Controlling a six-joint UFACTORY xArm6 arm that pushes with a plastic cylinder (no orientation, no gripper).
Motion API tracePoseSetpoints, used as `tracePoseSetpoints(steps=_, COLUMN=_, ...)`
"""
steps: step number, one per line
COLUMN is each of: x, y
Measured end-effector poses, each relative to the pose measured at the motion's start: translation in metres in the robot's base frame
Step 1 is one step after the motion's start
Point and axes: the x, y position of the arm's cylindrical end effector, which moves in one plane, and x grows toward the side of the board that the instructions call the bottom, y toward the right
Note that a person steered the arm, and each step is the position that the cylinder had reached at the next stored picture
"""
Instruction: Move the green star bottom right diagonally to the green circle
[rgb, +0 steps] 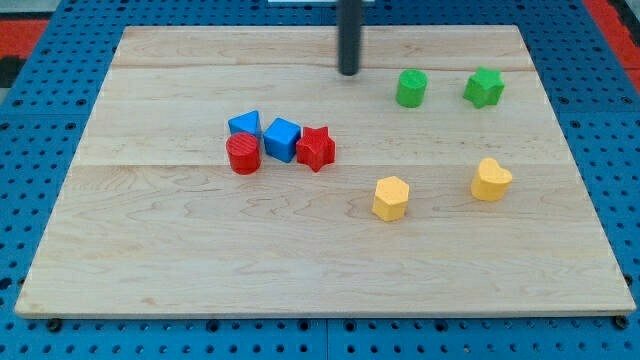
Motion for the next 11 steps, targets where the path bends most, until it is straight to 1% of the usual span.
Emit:
tracePoseSetpoints(steps=1, x=-0.003, y=0.056)
tracePoseSetpoints(steps=2, x=0.012, y=0.094)
tracePoseSetpoints(steps=3, x=0.045, y=0.097)
tracePoseSetpoints(steps=4, x=0.057, y=0.099)
tracePoseSetpoints(steps=5, x=0.016, y=0.101)
tracePoseSetpoints(steps=6, x=-0.003, y=0.131)
tracePoseSetpoints(steps=7, x=0.020, y=0.201)
tracePoseSetpoints(steps=8, x=0.052, y=0.208)
tracePoseSetpoints(steps=9, x=0.013, y=0.226)
tracePoseSetpoints(steps=10, x=0.009, y=0.187)
tracePoseSetpoints(steps=11, x=0.034, y=0.173)
